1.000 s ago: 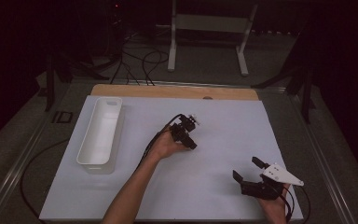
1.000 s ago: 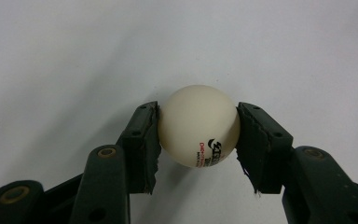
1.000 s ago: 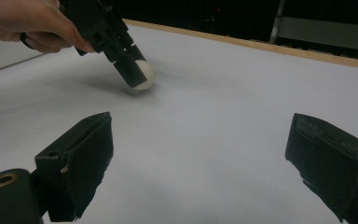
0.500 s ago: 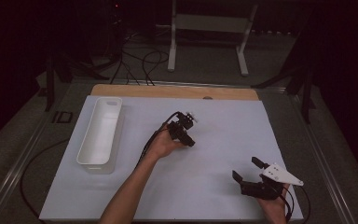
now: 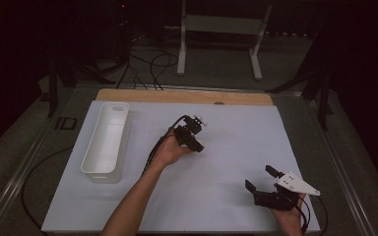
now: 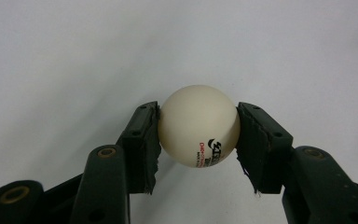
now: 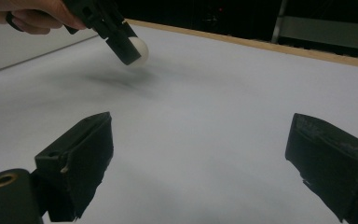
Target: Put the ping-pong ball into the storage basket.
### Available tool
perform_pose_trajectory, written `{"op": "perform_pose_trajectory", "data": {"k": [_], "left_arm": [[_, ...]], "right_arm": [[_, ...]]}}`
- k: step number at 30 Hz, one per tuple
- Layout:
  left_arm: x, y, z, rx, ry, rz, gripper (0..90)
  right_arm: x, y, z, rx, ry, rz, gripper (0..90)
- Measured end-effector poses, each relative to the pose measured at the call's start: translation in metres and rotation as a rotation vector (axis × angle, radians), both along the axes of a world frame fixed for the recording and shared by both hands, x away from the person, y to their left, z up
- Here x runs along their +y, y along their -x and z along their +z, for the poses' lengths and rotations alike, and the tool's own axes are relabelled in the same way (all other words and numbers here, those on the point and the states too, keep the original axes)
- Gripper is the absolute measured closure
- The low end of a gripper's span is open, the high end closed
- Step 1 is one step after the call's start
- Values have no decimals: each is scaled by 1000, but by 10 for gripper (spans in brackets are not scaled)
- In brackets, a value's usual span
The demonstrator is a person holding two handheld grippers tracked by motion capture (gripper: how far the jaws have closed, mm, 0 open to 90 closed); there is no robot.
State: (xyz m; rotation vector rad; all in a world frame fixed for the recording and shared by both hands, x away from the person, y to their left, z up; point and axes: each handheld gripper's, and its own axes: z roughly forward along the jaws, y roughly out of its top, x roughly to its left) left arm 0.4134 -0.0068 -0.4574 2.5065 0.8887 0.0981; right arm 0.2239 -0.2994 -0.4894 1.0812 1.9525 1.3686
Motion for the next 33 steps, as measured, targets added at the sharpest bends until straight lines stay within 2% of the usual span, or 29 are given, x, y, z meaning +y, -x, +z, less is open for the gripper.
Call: {"op": "perform_pose_trajectory", "data": {"k": [4,33], "left_arm": [[2,0,2,2,-4,-2,514],[18,8,24,-51,-1,8,513]], "right_arm": [[0,0,0,0,0,2,71],[0,1,1,-3,-3,1,71]]}}
